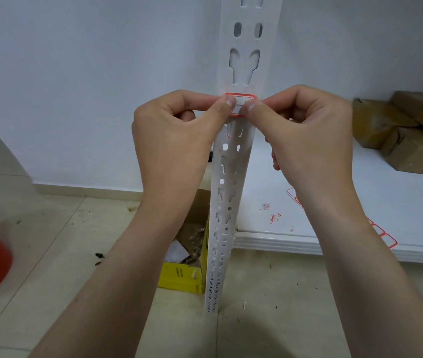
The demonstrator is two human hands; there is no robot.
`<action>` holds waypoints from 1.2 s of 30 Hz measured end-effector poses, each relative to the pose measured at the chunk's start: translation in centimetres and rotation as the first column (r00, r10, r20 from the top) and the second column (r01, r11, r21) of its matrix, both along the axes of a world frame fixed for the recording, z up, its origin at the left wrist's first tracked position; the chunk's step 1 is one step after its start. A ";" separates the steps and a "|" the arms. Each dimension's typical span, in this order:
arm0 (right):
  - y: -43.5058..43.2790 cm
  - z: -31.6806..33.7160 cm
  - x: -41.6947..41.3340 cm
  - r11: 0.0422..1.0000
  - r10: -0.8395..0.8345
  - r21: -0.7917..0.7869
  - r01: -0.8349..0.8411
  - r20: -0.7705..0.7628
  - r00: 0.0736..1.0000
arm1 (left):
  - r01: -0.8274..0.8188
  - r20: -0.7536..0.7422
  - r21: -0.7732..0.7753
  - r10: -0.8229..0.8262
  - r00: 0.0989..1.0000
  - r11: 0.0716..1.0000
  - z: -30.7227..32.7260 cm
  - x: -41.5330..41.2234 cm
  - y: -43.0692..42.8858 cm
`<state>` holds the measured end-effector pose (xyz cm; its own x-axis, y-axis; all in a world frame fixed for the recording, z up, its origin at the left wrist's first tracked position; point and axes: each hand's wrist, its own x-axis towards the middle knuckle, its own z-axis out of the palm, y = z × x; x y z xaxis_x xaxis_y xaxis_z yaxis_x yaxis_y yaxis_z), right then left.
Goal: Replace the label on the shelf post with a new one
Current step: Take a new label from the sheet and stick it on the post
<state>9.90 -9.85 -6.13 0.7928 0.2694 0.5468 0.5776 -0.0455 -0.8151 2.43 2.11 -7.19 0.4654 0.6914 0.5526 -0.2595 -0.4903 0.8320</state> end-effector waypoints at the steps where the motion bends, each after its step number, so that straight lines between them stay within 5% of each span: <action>1: 0.0 0.0 0.0 1.000 -0.002 -0.004 0.002 0.003 1.000 | -0.010 0.000 0.006 0.010 1.000 1.000 -0.1 0.1 0.0; 24: 0.2 -0.4 0.0 0.991 -0.132 0.007 0.133 0.163 0.978 | -0.094 0.031 -0.001 0.094 0.995 0.996 -0.5 0.4 0.3; 36: 1.0 -1.4 0.5 0.998 -0.054 0.038 0.049 0.141 0.989 | -0.038 -0.037 0.028 0.039 0.999 0.999 -0.9 1.0 0.6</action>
<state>10.38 -8.82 -7.50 0.7185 0.2094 0.6633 0.6854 -0.0511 -0.7264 3.46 2.66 -8.07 0.4595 0.6943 0.5539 -0.2083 -0.5220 0.8271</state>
